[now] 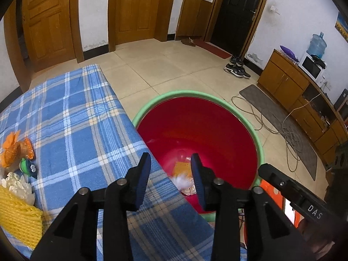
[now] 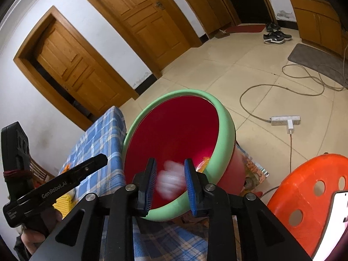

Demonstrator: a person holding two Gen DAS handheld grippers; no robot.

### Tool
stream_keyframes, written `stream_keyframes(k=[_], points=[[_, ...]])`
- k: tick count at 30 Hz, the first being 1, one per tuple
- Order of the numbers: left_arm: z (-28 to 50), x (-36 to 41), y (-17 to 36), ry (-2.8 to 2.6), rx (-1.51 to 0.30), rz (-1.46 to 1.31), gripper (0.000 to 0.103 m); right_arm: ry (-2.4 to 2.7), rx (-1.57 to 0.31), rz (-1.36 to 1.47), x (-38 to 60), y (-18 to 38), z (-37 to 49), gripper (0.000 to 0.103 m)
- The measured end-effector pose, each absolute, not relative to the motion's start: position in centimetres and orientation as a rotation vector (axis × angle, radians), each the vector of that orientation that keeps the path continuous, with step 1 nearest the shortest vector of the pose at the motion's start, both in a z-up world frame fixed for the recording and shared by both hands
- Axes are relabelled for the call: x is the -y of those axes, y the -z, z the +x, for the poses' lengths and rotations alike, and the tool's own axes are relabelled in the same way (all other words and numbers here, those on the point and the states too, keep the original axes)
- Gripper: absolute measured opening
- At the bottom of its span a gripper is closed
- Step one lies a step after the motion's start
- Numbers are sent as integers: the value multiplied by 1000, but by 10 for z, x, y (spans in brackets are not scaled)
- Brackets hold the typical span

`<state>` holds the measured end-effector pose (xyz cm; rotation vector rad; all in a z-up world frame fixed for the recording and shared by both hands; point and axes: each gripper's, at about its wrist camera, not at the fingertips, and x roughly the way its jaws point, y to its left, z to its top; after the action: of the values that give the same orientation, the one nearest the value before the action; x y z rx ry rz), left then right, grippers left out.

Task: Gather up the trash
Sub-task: 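Carry the glove and foam net over the red bucket and open both tools, then return both tools to the table and grasp the blue plastic piece with the left tool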

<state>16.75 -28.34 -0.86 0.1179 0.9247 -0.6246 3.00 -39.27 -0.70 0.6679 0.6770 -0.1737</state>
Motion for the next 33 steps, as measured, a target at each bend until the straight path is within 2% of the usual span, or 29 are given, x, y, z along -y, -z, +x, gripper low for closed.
stream_keyframes(k=[8,20,22,24,33], points=[[161,266,1,585,-918,97,47,193,-682,639,383,-3,23,30],[141,241,-16,577,-891,88,47,194,-703,594,366,-16,-2,31],[137,234,-18,571,-889,78,47,197,-710,590,363,-17,-7,41],[133,228,-21,563,-886,74,47,196,-707,593,360,-19,-12,46],[113,183,-31,484,-872,36,47,160,-681,591,338,-29,-27,49]])
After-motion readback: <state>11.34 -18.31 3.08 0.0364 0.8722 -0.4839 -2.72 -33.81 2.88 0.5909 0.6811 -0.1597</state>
